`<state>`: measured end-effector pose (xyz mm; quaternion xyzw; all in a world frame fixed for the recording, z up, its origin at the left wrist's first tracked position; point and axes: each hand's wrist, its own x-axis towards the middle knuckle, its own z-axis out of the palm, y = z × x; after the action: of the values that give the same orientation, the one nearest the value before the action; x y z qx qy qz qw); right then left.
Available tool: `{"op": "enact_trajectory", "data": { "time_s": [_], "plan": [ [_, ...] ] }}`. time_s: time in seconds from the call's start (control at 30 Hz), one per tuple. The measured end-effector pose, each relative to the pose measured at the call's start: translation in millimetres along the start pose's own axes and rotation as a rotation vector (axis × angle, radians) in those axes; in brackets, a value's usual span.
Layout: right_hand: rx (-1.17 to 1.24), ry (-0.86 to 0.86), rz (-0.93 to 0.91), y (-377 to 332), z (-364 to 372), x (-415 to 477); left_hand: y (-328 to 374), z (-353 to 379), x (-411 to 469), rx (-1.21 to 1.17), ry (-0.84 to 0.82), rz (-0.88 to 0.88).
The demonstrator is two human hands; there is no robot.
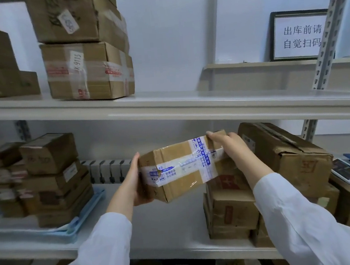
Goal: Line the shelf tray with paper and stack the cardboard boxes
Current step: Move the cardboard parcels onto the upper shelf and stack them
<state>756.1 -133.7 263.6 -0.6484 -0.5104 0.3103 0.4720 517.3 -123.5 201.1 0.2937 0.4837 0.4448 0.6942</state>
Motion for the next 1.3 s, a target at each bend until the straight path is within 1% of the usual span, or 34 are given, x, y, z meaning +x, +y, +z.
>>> {"op": "enact_trajectory", "data": {
  "time_s": [0.13,0.27,0.33,0.4,0.47,0.53,0.6,0.67,0.7,0.73,0.8,0.83,0.93,1.07,1.17,1.23,1.3],
  "plan": [
    [-0.042,-0.036,0.012,-20,6,-16,8,-19,-15,0.019,-0.094,0.071],
    [-0.073,-0.037,0.008,-39,8,-35,16,-43,-36,0.209,-0.03,0.141],
    [-0.067,-0.031,0.011,-49,7,-42,22,-55,-44,0.267,-0.051,0.194],
    [-0.054,-0.026,0.008,-58,6,-48,29,-64,-52,0.264,-0.091,0.24],
    [-0.023,-0.018,-0.003,-68,8,-55,36,-71,-59,0.147,-0.268,0.273],
    [0.017,-0.017,-0.032,-82,9,-63,46,-74,-69,0.018,-0.42,0.35],
    [0.035,0.007,-0.083,-98,10,-69,61,-77,-76,-0.029,-0.534,0.444],
    [0.049,0.046,-0.139,-114,8,-75,77,-76,-83,-0.077,-0.73,0.476],
    [0.063,0.06,-0.167,-122,8,-79,85,-76,-87,-0.092,-0.799,0.498],
    [0.078,0.072,-0.199,-128,7,-81,92,-78,-90,-0.089,-0.769,0.532],
    [0.076,0.101,-0.274,-142,7,-87,107,-81,-95,-0.084,-0.639,0.624],
    [0.076,0.116,-0.308,-149,7,-89,112,-79,-101,-0.083,-0.615,0.663],
    [0.158,0.181,-0.393,-168,8,-90,128,-70,-122,-0.029,-0.586,0.78],
    [0.312,0.229,-0.557,-178,16,-83,142,-57,-136,-0.06,-0.568,0.853],
    [0.279,0.254,-0.589,-174,26,-76,149,-45,-137,-0.033,-0.52,0.916],
    [0.219,0.234,-0.566,-169,32,-71,152,-33,-134,0.011,-0.47,0.965],
    [0.22,0.121,-0.573,-165,35,-71,154,-21,-128,0.06,-0.389,0.998]
  ]
}}
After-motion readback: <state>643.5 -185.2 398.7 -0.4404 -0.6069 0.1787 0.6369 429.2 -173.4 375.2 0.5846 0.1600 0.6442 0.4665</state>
